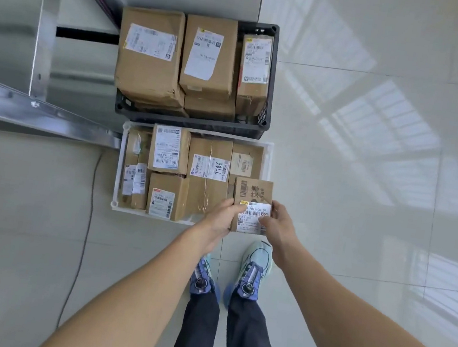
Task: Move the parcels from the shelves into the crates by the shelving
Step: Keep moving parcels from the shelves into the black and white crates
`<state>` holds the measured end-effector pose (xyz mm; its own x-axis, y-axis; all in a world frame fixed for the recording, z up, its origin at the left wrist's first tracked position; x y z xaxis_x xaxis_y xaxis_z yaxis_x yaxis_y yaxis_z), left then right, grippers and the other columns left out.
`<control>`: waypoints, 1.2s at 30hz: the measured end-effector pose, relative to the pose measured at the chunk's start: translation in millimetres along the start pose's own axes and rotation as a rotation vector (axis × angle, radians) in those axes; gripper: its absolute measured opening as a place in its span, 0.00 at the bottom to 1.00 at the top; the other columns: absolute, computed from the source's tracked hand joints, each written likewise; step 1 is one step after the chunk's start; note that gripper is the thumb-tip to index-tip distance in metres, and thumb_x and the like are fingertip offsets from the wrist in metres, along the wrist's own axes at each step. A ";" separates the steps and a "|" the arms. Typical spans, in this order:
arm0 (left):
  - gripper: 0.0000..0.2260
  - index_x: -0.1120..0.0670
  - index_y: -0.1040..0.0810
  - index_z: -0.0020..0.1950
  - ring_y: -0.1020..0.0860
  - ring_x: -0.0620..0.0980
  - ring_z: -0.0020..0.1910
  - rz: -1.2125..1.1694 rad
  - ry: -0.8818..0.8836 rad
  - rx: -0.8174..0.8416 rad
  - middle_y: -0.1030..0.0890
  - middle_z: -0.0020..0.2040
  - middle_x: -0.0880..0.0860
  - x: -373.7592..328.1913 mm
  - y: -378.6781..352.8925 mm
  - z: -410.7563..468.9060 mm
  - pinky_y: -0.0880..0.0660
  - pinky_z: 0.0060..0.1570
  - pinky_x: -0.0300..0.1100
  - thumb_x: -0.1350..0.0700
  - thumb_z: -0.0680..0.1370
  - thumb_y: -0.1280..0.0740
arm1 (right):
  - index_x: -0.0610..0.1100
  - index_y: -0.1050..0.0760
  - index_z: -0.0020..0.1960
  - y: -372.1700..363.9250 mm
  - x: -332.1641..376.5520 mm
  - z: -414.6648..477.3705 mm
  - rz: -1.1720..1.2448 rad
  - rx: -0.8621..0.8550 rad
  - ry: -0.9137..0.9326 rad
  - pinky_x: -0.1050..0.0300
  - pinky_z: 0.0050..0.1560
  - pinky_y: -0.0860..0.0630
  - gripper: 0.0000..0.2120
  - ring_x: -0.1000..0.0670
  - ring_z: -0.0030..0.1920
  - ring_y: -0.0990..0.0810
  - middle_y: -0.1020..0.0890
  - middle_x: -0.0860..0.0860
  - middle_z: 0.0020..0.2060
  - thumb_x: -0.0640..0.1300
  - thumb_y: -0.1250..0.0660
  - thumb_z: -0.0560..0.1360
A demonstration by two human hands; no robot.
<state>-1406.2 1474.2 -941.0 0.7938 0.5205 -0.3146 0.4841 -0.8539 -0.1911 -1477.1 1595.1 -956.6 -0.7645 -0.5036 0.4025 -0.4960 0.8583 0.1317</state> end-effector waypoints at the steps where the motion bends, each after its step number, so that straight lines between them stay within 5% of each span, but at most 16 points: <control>1: 0.13 0.54 0.25 0.70 0.19 0.41 0.48 -0.002 0.003 -0.008 0.16 0.56 0.50 6.7 3.3 14.0 0.27 0.46 0.39 0.56 0.86 0.40 | 0.42 0.34 0.73 -2.6 -8.8 13.8 -0.002 -0.003 -0.003 0.50 0.57 0.21 0.25 0.45 0.60 0.20 0.21 0.45 0.60 0.26 0.45 0.79; 9: 0.12 0.53 0.23 0.67 0.19 0.46 0.49 -0.013 0.028 -0.023 0.16 0.55 0.51 54.8 22.9 97.5 0.26 0.49 0.41 0.55 0.85 0.39 | 0.43 0.35 0.74 -20.0 -67.7 90.7 -0.040 -0.006 -0.049 0.47 0.62 0.22 0.25 0.43 0.61 0.20 0.20 0.45 0.61 0.28 0.44 0.79; 19: 0.11 0.51 0.21 0.64 0.18 0.50 0.52 -0.036 0.038 -0.059 0.15 0.56 0.53 71.9 38.4 143.4 0.24 0.53 0.46 0.51 0.82 0.35 | 0.50 0.32 0.65 -31.7 -79.6 126.7 -0.062 0.010 -0.059 0.58 0.43 0.26 0.19 0.49 0.51 0.21 0.20 0.50 0.52 0.31 0.42 0.80; 27: 0.16 0.51 0.26 0.70 0.19 0.53 0.60 0.076 0.011 -0.050 0.16 0.60 0.53 74.7 46.4 160.2 0.24 0.61 0.51 0.59 0.83 0.39 | 0.43 0.36 0.75 -37.1 -79.1 138.7 -0.085 -0.012 0.009 0.62 0.41 0.22 0.31 0.47 0.57 0.20 0.20 0.45 0.62 0.24 0.46 0.76; 36: 0.31 0.48 0.40 0.81 0.27 0.48 0.64 0.258 -0.041 -0.095 0.24 0.66 0.48 80.7 53.7 164.3 0.33 0.61 0.43 0.69 0.81 0.40 | 0.47 0.37 0.75 -36.7 -90.2 146.5 -0.156 -0.062 0.092 0.47 0.62 0.20 0.35 0.53 0.58 0.22 0.22 0.60 0.54 0.21 0.45 0.74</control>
<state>-1376.6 1470.3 -1129.4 0.8805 0.2840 -0.3795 0.3020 -0.9532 -0.0125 -1450.2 1594.6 -1130.4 -0.6379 -0.6223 0.4537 -0.5769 0.7764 0.2537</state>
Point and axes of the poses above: each hand's wrist, its own z-axis towards the middle knuckle, its own y-axis out of the back of the hand, x = y × z, the point moved 7 cm from there along z, towards the middle knuckle
